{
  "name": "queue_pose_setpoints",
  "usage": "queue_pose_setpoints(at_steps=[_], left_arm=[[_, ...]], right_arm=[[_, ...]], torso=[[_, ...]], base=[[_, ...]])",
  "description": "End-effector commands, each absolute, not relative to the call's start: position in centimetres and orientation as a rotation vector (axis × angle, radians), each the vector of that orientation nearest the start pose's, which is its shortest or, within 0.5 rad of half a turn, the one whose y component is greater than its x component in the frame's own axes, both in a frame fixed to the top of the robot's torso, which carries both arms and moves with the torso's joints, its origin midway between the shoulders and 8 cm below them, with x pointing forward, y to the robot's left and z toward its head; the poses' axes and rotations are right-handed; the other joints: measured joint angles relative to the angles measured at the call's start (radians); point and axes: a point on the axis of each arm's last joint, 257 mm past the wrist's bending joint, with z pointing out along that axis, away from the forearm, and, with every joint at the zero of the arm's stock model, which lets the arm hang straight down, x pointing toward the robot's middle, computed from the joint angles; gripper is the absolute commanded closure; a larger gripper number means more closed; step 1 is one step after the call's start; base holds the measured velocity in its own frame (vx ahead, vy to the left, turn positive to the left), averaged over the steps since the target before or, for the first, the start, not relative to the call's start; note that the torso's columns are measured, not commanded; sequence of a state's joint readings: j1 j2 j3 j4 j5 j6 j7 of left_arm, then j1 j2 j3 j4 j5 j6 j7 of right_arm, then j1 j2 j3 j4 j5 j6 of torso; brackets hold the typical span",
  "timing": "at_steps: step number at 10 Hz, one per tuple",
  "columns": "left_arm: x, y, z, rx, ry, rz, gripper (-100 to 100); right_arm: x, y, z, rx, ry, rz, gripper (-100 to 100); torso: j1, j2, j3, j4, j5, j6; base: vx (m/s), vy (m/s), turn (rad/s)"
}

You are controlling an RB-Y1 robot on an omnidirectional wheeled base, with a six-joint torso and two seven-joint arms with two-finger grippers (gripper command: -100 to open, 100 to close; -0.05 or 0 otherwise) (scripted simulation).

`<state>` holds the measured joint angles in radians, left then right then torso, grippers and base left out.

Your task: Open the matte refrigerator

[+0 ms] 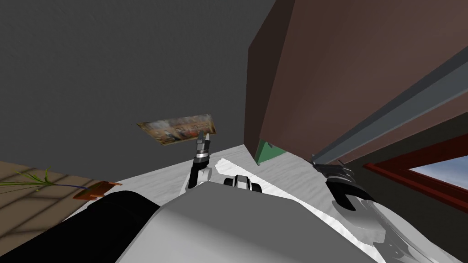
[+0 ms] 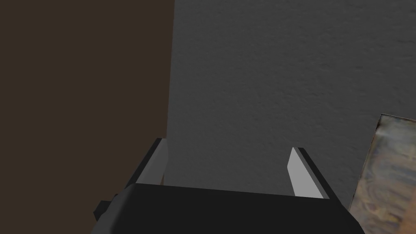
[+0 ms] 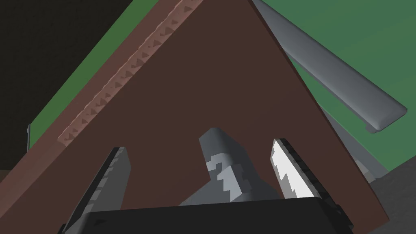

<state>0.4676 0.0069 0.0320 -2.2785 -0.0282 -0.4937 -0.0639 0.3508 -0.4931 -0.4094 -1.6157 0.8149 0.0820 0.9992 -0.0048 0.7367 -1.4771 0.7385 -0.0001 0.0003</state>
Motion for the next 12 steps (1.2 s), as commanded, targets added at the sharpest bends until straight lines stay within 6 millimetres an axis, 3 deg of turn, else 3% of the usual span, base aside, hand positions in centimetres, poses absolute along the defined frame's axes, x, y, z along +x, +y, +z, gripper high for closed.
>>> queue_pose_setpoints(at_steps=[1,6,8,9,12], left_arm=[[34.6,28.2,3.4,-0.590,0.631,-1.209,0],[34.6,28.2,3.4,-0.590,0.631,-1.209,0],[34.6,28.2,3.3,-0.590,0.631,-1.209,0],[34.6,28.3,3.3,-0.590,0.631,-1.209,0],[34.6,28.3,3.3,-0.590,0.631,-1.209,0]], right_arm=[[36.4,-65.4,-20.6,-0.195,1.771,-1.082,-100],[34.1,-72.1,-17.8,-0.046,1.801,-1.187,-100],[33.8,-71.9,-19.0,-0.052,1.820,-1.179,-100],[33.7,-71.8,-19.3,-0.050,1.827,-1.176,0],[33.4,-71.6,-20.5,-0.052,1.847,-1.167,0]], torso=[[0.005,0.001,0.000,0.001,0.002,0.000],[0.014,0.006,0.003,0.005,0.010,-0.002],[0.021,0.008,0.003,0.006,0.014,0.003],[0.018,0.007,0.003,0.005,0.013,0.005],[0.010,0.006,0.003,0.003,0.007,0.001]], base=[[-0.149,0.005,0.290],[-0.161,0.024,0.308],[-0.069,0.023,0.079],[0.000,0.003,0.019],[0.001,0.001,0.004]])
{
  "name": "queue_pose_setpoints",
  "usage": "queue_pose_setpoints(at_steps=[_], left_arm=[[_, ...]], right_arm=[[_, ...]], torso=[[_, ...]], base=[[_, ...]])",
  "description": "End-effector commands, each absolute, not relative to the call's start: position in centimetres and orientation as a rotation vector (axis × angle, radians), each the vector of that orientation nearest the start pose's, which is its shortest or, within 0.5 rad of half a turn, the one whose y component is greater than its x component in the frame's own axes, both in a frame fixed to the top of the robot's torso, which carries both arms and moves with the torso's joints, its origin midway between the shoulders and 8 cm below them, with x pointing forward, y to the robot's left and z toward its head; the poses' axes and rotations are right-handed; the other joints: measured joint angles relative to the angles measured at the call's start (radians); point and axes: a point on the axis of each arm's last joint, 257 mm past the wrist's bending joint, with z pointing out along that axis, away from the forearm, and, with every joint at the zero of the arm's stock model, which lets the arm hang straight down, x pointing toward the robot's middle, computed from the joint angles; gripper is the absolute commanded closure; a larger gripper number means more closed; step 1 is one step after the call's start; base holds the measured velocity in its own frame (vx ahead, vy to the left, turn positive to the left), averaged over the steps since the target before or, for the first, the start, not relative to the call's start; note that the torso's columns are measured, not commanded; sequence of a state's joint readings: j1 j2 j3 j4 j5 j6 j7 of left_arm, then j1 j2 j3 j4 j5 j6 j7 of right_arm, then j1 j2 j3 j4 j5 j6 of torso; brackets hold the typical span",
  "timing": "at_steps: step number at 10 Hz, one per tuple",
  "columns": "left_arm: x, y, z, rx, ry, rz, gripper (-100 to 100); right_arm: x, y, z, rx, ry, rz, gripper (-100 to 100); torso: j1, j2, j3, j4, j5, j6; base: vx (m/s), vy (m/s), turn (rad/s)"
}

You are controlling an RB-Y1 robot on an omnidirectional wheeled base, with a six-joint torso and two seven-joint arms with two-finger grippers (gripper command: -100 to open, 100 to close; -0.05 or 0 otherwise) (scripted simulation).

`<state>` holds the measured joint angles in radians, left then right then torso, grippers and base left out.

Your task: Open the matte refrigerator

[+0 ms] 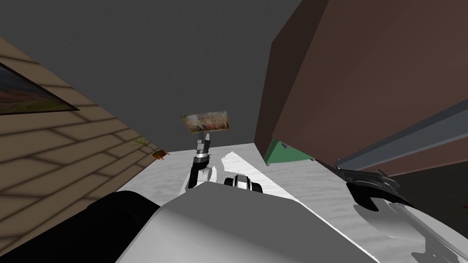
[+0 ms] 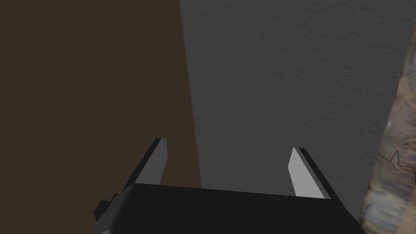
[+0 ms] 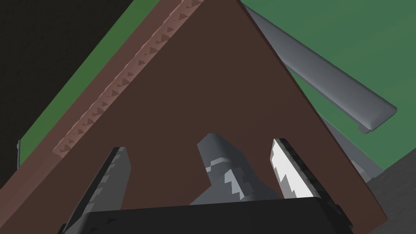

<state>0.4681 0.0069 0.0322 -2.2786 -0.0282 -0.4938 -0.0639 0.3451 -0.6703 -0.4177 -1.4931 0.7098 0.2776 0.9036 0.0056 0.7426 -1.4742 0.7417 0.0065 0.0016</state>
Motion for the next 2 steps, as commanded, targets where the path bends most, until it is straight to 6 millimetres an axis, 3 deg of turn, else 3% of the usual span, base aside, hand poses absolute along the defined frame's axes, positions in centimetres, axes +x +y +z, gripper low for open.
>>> queue_pose_setpoints(at_steps=[1,2], left_arm=[[34.63,28.25,3.35,-0.590,0.631,-1.209,0],[34.63,28.25,3.35,-0.590,0.631,-1.209,0]], right_arm=[[33.37,-71.52,-20.68,-0.052,1.851,-1.165,0],[33.32,-71.48,-20.85,-0.052,1.855,-1.164,0]], torso=[[-0.001,-0.001,0.000,-0.001,-0.001,0.000],[-0.002,-0.001,0.000,-0.001,-0.002,0.000]], base=[[0.000,0.000,0.000],[0.000,0.000,0.000]])
